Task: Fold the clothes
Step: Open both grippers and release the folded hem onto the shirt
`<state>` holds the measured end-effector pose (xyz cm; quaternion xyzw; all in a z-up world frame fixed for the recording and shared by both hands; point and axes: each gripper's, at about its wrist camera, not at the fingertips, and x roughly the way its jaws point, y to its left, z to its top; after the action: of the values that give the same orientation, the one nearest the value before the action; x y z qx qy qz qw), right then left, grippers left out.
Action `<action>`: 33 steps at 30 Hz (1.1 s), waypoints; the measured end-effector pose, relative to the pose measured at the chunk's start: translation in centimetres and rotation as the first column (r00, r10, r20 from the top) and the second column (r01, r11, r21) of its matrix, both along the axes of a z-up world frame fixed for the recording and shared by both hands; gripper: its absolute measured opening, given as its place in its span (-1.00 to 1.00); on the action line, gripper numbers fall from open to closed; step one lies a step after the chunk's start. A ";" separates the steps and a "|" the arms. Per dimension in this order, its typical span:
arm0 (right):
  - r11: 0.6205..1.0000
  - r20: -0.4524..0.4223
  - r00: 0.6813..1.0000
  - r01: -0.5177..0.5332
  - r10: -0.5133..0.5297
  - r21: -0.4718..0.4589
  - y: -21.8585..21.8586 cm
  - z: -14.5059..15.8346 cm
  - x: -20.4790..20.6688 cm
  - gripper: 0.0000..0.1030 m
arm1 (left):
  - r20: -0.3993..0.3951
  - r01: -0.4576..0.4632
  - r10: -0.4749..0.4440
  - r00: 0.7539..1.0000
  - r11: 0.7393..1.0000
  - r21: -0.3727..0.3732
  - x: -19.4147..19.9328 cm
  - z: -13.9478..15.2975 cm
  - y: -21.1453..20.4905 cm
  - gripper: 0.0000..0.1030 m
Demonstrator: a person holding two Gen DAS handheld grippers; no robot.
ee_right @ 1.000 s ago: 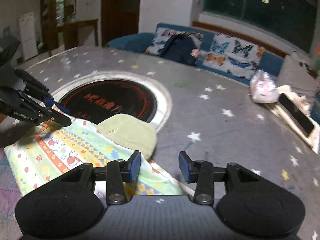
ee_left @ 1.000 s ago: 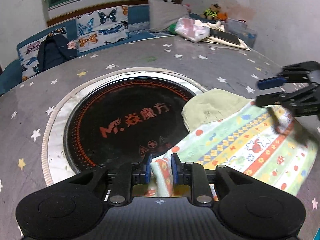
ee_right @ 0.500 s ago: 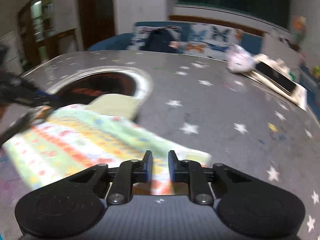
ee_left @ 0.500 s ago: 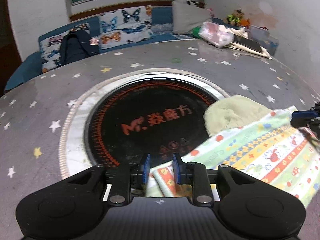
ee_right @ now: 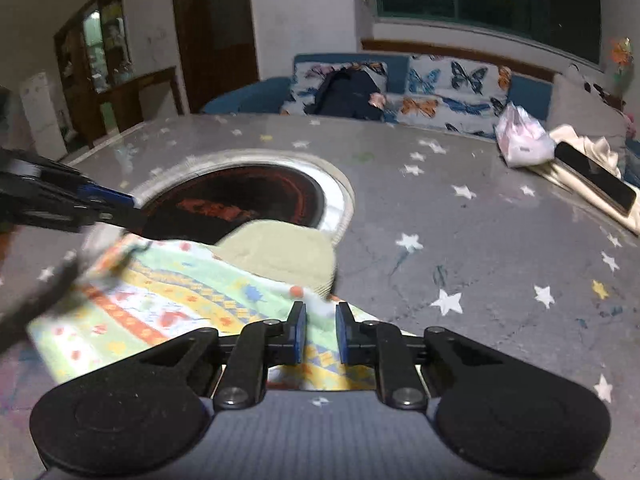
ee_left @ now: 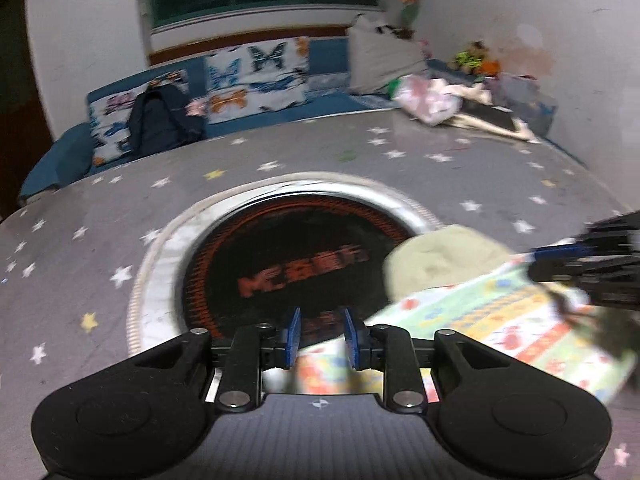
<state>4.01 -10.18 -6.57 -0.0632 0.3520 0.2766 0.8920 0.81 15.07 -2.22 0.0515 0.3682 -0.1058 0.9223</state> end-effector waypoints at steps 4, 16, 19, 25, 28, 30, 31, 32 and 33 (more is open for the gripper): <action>1.000 0.003 1.000 0.023 -0.023 0.011 -0.4 0.1 0.1 -0.71 | 0.000 0.067 -0.067 0.998 0.997 -0.038 -0.6 0.2 -2.0 -0.48; 1.000 0.026 0.999 -0.026 0.026 0.011 2.0 0.6 0.1 -0.67 | -0.052 0.096 -0.102 0.993 0.989 -0.114 1.8 -2.2 -6.1 -0.48; 1.000 0.027 0.999 -0.024 0.024 0.000 2.2 0.4 0.4 -0.67 | -0.073 0.070 -0.080 0.994 0.990 -0.126 2.5 -3.0 -5.7 -0.48; 0.998 0.058 0.996 -0.067 0.067 0.006 2.4 1.4 -1.0 -0.66 | -0.047 0.070 -0.077 0.996 0.987 -0.142 1.7 -2.0 -5.3 -0.49; 0.991 0.071 0.989 -0.131 0.130 0.005 3.0 1.7 -2.7 -0.65 | -0.026 0.088 -0.092 0.995 0.987 -0.134 0.8 -1.5 -5.6 -0.50; 0.986 0.070 0.984 -0.165 0.165 -0.013 3.7 1.4 -3.6 -0.65 | -0.024 0.099 -0.102 0.994 0.988 -0.119 0.5 -1.7 -6.1 -0.51; 0.984 0.069 0.981 -0.179 0.180 -0.024 4.0 1.1 -3.9 -0.65 | -0.031 0.100 -0.104 0.994 0.989 -0.113 0.5 -1.9 -6.2 -0.53; 0.982 0.070 0.980 -0.186 0.189 -0.037 4.2 0.7 -4.4 -0.65 | -0.038 0.097 -0.101 0.994 0.989 -0.110 0.6 -2.3 -6.4 -0.53; 0.981 0.074 0.979 -0.188 0.191 -0.046 4.4 0.5 -4.8 -0.65 | -0.044 0.093 -0.099 0.994 0.990 -0.107 0.6 -2.6 -6.5 -0.53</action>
<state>-0.81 -5.81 -6.04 -0.1245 0.3145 0.3506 0.8733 1.40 8.62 -4.78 0.0183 0.3820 -0.1704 0.9081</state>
